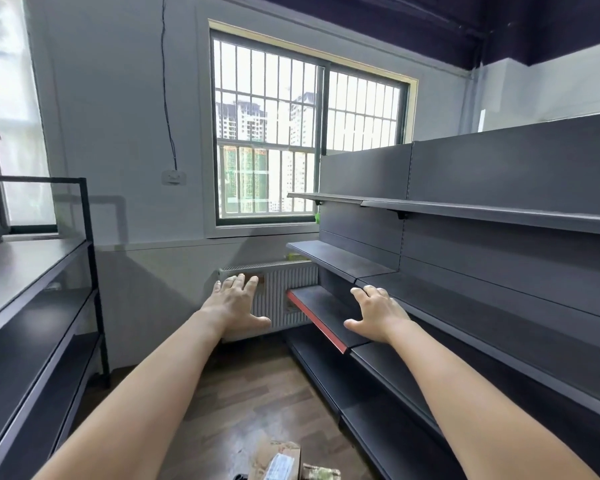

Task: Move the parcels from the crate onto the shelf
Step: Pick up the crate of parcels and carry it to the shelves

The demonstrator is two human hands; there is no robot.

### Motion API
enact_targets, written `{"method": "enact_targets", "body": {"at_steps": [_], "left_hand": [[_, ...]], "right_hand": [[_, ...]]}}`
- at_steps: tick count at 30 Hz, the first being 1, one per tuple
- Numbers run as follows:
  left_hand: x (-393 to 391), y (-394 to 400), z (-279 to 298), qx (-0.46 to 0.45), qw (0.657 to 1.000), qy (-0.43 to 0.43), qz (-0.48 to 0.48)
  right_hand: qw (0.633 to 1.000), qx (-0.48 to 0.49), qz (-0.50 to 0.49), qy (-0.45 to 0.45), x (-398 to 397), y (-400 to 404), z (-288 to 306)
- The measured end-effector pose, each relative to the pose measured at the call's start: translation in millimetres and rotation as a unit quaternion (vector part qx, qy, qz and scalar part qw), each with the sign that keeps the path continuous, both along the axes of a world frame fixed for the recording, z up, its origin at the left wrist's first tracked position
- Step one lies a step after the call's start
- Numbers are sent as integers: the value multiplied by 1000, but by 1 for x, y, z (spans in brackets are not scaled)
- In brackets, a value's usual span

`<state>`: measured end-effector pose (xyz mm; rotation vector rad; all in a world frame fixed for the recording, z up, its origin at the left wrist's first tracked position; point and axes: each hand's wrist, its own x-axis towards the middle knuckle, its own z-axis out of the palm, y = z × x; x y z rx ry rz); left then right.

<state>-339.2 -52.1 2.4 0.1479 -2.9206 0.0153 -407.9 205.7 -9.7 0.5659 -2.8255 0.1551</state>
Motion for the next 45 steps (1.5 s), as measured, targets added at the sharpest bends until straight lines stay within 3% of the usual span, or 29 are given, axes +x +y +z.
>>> {"method": "enact_targets", "body": {"at_steps": [15, 31, 45], "left_hand": [[-133, -53, 6, 0, 1000, -6, -21], [-300, -51, -6, 11, 1000, -12, 12], [-368, -69, -103, 38, 991, -122, 37]], "right_hand": [[1000, -2, -28, -7, -120, -48, 7], [1000, -10, -18, -10, -299, -35, 2], [992, -5, -27, -121, -373, -45, -110]]}}
